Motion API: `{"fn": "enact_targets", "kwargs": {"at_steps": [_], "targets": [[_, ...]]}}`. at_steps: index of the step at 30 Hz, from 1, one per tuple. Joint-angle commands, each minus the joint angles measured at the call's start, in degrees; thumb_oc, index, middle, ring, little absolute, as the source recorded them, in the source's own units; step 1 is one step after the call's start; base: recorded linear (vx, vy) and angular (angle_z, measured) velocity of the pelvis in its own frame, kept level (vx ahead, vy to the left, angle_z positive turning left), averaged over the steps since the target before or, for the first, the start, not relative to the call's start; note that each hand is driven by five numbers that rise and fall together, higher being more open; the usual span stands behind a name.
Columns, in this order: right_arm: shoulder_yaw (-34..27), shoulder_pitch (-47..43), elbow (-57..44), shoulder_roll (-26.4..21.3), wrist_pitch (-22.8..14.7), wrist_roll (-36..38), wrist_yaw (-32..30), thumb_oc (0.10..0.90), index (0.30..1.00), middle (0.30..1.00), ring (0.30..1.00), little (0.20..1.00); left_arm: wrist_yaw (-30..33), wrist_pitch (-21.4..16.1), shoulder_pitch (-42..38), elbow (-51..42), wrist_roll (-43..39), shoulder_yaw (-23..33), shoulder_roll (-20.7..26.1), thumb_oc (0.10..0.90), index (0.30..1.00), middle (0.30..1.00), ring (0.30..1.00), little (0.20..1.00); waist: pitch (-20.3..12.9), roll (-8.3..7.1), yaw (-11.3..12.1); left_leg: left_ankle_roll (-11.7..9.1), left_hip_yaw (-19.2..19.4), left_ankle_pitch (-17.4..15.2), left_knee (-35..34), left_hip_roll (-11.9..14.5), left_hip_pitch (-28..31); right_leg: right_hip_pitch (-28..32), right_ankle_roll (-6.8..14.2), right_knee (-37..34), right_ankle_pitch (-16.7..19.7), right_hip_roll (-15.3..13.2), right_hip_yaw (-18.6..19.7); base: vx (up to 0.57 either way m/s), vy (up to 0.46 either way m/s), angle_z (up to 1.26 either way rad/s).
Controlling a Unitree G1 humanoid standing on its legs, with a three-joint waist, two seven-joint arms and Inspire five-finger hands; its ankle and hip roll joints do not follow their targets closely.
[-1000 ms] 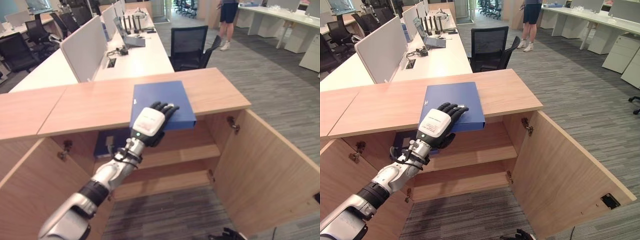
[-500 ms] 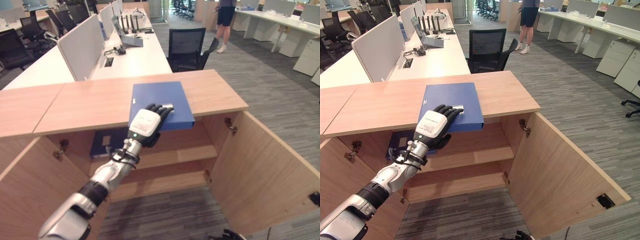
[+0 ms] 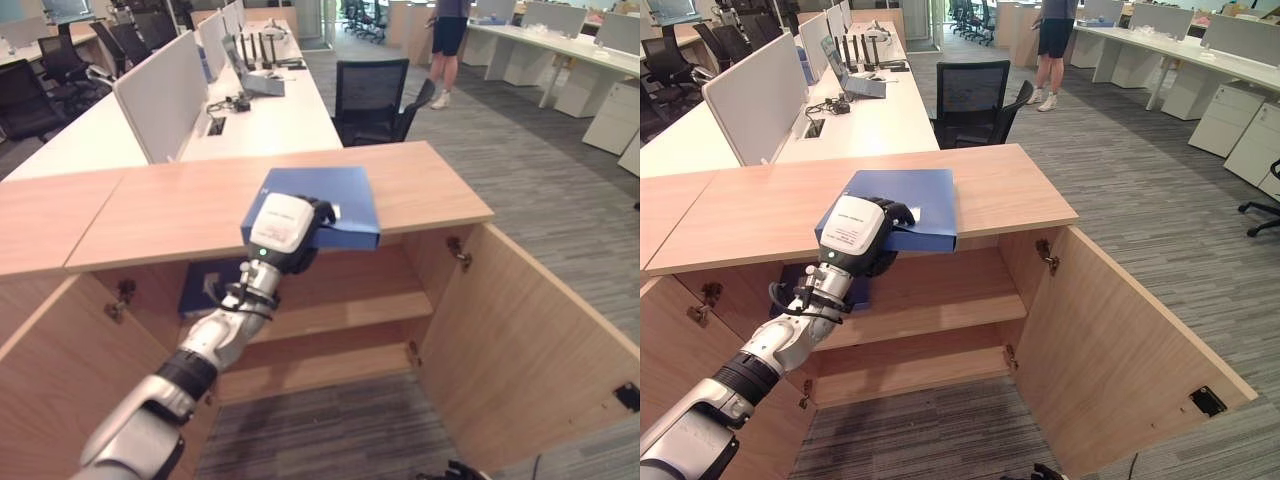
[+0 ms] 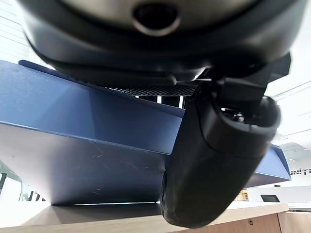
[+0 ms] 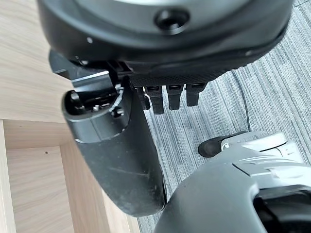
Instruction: Put the empty folder in the office cabinet
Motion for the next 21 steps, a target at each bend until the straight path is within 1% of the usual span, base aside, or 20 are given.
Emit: {"fn": "enact_targets", "kwargs": {"at_steps": [1,8,9,10,11,12,14,18,20,21], "targets": [[0.7,0.1,2.1,-1.2,-1.1,1.3,0.0,0.800,0.900,0.900,0.900,0.900,1.3,-0.3,-12.1,0.9,-1.9,3.5,0.4,0.400,0.300,0.300,0.300,0.300,-0.6,-0.37,0.0,-5.2,-0.1,-5.2,0.2,4.2,2.9,3.1,6.5,0.4,-3.0,-4.6,-3.0,0.00,0.000,0.00],[0.8,-0.3,2.0,-0.7,-1.2,1.7,-0.1,0.800,0.900,0.900,0.900,0.900,1.6,-0.6,-12.9,-3.3,-1.5,4.5,1.4,0.400,0.300,0.300,0.300,0.300,-0.6,-0.36,0.4,-5.2,-0.7,-5.1,0.2,4.1,2.8,3.3,6.4,0.4,-3.1,-4.6,-3.6,-0.01,-0.002,0.00],[0.8,-0.4,2.1,-0.6,-1.2,1.8,-0.1,0.800,0.900,0.900,0.900,0.900,1.7,-0.8,-13.1,-4.3,-1.7,5.0,1.4,0.400,0.300,0.300,0.300,0.300,-0.5,-0.42,0.5,-5.2,-0.8,-4.3,0.2,4.1,2.4,3.1,6.2,0.4,-2.5,-4.6,-3.6,0.00,0.000,0.00],[0.7,-0.5,2.2,-0.6,-1.1,1.9,-0.1,0.800,0.900,0.900,0.900,0.900,1.9,-1.0,-13.2,-5.3,-2.1,5.3,1.5,0.400,0.300,0.300,0.300,0.300,-0.7,-0.35,0.7,-5.1,-1.0,-5.1,0.2,4.0,2.7,3.4,6.3,0.4,-3.1,-4.6,-3.7,0.00,0.000,0.00],[0.6,-0.6,2.4,-0.6,-1.0,1.9,-0.2,0.800,0.900,0.900,0.900,0.900,1.9,-1.2,-13.2,-6.4,-2.4,5.9,1.6,0.400,0.300,0.300,0.300,0.300,-0.7,-0.35,0.8,-5.1,-1.2,-5.0,0.2,4.0,2.7,3.5,6.3,0.4,-3.2,-4.6,-3.9,0.00,-0.003,0.06],[0.7,-0.6,2.4,-0.6,-1.1,1.9,-0.2,0.800,0.900,0.900,0.900,0.900,1.9,-1.2,-13.2,-6.5,-2.4,5.9,1.7,0.400,0.300,0.300,0.300,0.300,-0.5,-0.41,0.8,-5.1,-1.1,-4.3,0.2,4.0,2.4,3.2,6.2,0.4,-2.6,-4.6,-3.9,-0.04,-0.012,0.06],[0.6,-0.8,2.8,-0.4,-1.0,2.1,-0.2,0.800,0.900,0.900,0.900,0.900,2.5,-1.9,-13.5,-10.7,-4.3,8.3,1.6,0.400,0.300,0.300,0.300,0.300,-0.6,-0.37,1.2,-5.1,-1.5,-4.2,0.2,4.0,2.3,3.3,6.1,0.4,-2.6,-4.6,-4.2,-0.02,-0.006,0.03],[0.2,-1.3,3.6,0.0,-0.8,2.2,-0.4,0.800,0.900,0.900,0.900,0.900,3.9,-5.0,-13.7,-20.8,-9.5,13.6,0.6,0.400,0.300,0.300,0.300,0.300,-0.7,-0.47,2.2,-5.1,-2.3,-4.1,0.2,4.0,1.9,3.4,5.9,0.4,-2.7,-4.7,-4.9,-0.01,-0.016,0.05],[0.2,-1.7,4.0,0.3,-0.6,1.7,-0.5,0.800,0.900,0.900,0.900,0.900,3.0,-8.0,-11.8,-26.2,-15.1,16.8,-0.7,0.400,0.300,0.300,0.300,0.300,-0.6,-0.56,2.8,-5.1,-2.5,-4.0,0.2,4.0,1.8,3.5,5.8,0.4,-2.8,-4.7,-5.3,-0.01,-0.019,0.10],[0.3,-1.8,4.2,0.6,-0.5,1.1,-0.7,0.800,0.900,0.900,0.900,0.900,2.7,-10.2,-10.3,-29.4,-20.1,19.4,-1.8,0.400,0.300,0.300,0.300,0.300,-0.6,-0.57,3.3,-5.1,-2.7,-3.9,0.2,4.0,1.8,3.6,5.7,0.4,-2.8,-4.7,-5.5,-0.01,-0.019,0.13]]}}
